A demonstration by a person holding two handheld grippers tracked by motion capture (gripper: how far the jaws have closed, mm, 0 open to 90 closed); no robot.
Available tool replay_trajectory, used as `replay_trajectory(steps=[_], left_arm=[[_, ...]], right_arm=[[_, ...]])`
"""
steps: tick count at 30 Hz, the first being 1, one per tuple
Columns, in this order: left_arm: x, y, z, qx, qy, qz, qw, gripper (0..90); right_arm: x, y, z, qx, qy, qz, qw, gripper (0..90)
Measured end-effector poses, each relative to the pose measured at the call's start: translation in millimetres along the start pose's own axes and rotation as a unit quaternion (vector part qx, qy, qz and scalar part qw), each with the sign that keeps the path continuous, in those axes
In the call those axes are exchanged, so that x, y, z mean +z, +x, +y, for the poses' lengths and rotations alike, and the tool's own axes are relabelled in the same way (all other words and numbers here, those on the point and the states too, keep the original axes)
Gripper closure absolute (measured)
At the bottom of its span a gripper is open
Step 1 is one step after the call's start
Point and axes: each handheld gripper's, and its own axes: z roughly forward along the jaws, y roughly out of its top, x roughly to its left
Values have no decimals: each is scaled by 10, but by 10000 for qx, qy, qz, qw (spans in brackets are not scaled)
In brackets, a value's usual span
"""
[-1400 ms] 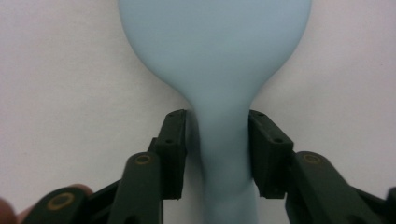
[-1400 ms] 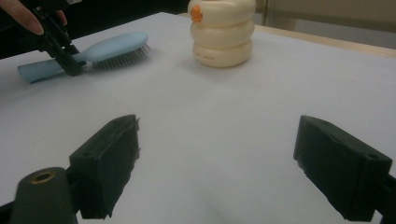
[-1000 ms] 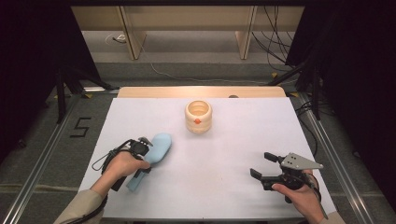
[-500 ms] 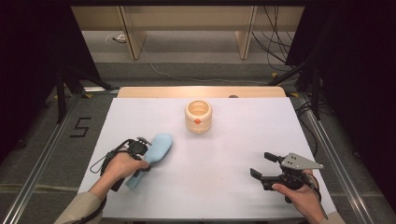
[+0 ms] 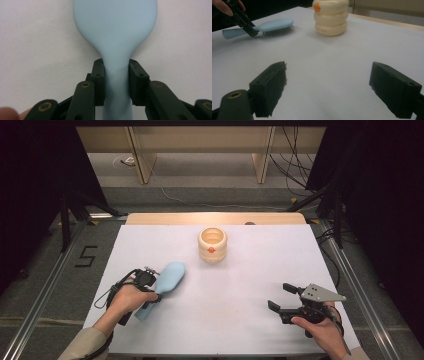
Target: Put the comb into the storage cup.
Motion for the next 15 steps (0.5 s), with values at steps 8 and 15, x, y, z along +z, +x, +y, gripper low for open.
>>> replay_trajectory(steps=[8,15], left_arm=[[-20,15,-19,-202,-429,-82,9988,694],[-34,16,-13,-335,-610,-90,9975,694]], right_arm=[[0,1,1,3,9,-6,10000,151],[-1,1,1,-1,-2,-4,10000,151]])
